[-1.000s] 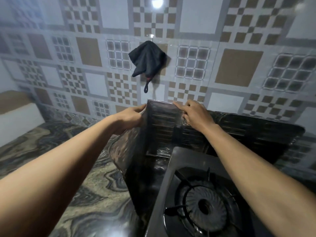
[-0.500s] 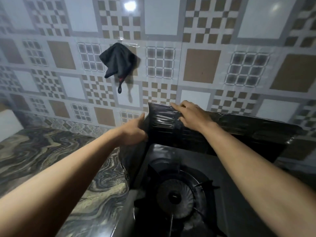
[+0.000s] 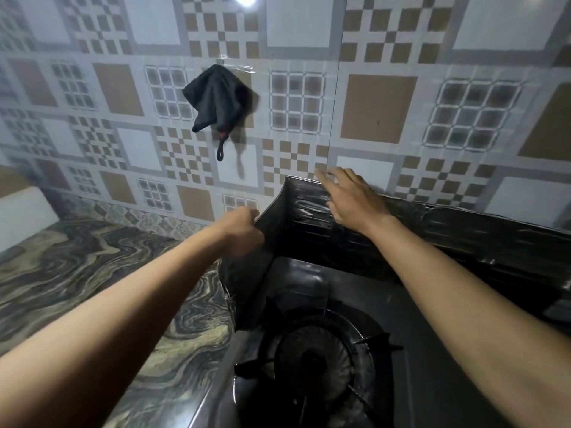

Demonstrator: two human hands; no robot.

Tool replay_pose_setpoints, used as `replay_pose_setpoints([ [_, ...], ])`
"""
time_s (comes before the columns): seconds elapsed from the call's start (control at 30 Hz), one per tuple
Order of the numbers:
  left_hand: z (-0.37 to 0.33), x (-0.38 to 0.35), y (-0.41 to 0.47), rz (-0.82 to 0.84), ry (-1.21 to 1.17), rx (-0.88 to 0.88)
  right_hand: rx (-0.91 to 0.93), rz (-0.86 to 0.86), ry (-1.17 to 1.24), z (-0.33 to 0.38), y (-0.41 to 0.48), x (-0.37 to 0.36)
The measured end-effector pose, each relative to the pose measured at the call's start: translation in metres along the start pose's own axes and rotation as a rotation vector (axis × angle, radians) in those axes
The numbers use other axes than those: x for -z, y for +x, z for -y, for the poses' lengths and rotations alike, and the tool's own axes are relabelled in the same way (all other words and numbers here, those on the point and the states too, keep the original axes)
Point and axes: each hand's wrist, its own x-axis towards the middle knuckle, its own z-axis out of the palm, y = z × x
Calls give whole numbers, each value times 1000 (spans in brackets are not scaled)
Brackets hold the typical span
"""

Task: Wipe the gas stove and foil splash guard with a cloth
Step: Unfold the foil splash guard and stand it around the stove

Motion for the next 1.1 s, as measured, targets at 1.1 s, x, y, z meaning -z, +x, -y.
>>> replay_pose_setpoints([
  [1.1, 17, 0, -17, -147, 265, -70, 241, -23, 12, 45, 57, -50],
])
